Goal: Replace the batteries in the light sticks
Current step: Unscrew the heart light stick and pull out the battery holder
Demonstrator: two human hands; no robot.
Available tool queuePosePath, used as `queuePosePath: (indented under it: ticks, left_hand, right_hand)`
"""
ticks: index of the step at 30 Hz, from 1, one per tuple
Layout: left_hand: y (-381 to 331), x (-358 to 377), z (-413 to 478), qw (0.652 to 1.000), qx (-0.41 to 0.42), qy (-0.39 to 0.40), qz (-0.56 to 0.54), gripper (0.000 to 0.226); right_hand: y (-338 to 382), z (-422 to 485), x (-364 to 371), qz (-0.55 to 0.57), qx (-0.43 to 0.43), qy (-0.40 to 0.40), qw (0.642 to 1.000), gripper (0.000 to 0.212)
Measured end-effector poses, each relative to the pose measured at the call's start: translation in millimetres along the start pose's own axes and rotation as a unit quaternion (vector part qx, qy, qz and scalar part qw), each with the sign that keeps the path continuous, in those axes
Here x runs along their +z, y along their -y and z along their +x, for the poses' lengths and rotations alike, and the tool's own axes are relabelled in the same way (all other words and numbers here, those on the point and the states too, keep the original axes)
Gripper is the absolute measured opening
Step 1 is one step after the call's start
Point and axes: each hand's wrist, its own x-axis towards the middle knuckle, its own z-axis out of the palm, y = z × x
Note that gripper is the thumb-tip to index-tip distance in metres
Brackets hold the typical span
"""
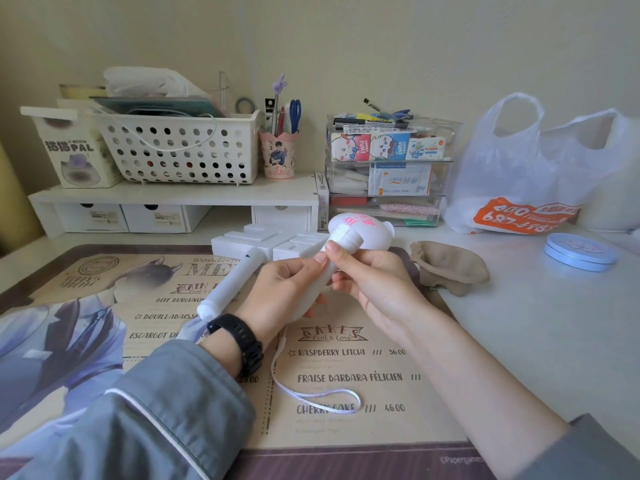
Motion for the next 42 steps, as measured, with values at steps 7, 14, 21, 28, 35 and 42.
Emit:
queuePosePath:
  ticks: [7, 14, 21, 28, 35, 42]
  left_hand:
    - [2.0, 3.0, -1.2, 1.0, -0.015, 0.005, -0.001, 0.038]
    - [2.3, -2.2, -2.6, 0.998, -0.016, 0.03, -0.051, 0.031]
    - [-1.1, -3.5, -4.1, 0.994, -0.027, 0.04, -0.101, 0.019]
    - [-3.6, -2.3, -4.7, 0.992, -0.021, 0.052, -0.115, 0.018]
    - [-2.8, -1.7, -2.7, 0.996, -0.01, 0.037, -0.075, 0.022]
    - [2.5, 2.3, 3.3, 1.0, 0.009, -0.015, -0.001, 0.031]
  right_hand:
    - [-6.1, 0.3, 2.9, -0.024, 0.007, -0.069, 0.997, 0.028]
    - [-6.4, -2.8, 8.9, -0.043, -0.003, -0.015, 0.999, 0.035]
    - [-7.1, -3.1, 10.3, -0.037, -0.026, 0.017, 0.999, 0.031]
    - [-7.7, -3.4, 9.1, -0.031, -0.036, 0.025, 0.999, 0.029]
    - [-10.3, -4.3, 9.3, -0.068, -0.043, -0.006, 0.997, 0.038]
    - [-9.2, -5.8, 9.0, -0.155, -0.075, -0.068, 0.983, 0.039]
